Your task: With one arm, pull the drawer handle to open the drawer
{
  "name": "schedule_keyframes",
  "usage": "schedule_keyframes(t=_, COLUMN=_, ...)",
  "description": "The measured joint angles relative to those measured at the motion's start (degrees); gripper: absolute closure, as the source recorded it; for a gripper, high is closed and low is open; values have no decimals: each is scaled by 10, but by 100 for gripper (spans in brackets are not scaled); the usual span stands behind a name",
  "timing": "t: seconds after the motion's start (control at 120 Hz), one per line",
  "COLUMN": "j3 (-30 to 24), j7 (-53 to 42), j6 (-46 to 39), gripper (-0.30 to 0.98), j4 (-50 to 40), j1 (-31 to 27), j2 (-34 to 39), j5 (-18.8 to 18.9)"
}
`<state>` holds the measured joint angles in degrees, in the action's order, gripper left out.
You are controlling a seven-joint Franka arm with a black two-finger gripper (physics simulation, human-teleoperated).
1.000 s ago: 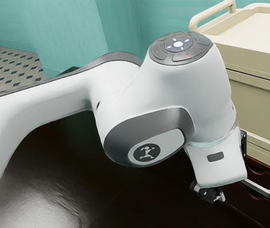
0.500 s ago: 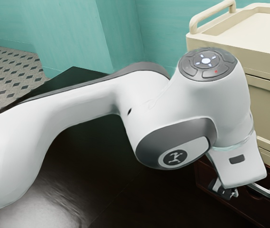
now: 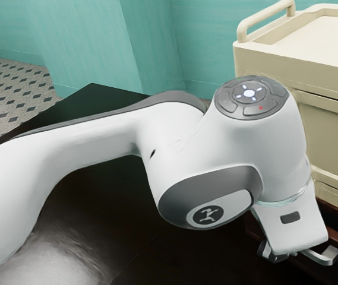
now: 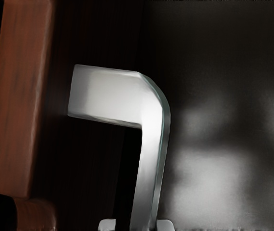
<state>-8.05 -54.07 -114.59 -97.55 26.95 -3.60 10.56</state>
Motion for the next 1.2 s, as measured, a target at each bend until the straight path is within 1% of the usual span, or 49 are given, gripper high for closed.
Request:
schedule_keyframes(t=0.183, j3=1, j7=5, j6=-6, gripper=74, j4=-72, j1=15, j2=59, j5=-2)
schedule_keyframes(t=0.417, j3=-2, j7=10, j6=-26, gripper=75, j4=-176, j1=33, j2=151, j5=-2)
schedule_keyframes(t=0.567, j3=-8, j7=13, j6=-45, gripper=76, j4=-222, j1=36, j2=191, j5=-1)
schedule_keyframes(t=0.767, j3=-30, j7=16, j6=-59, gripper=76, j4=-259, j1=36, j2=226, j5=-6)
schedule_keyframes(t=1.067, j3=-40, j7=20, j6=-66, gripper=76, j4=-281, j1=36, j2=247, j5=-21)
schedule_keyframes(t=1.2, j3=-42, j7=21, j6=-67, gripper=73, j4=-284, j1=36, j2=251, j5=-25)
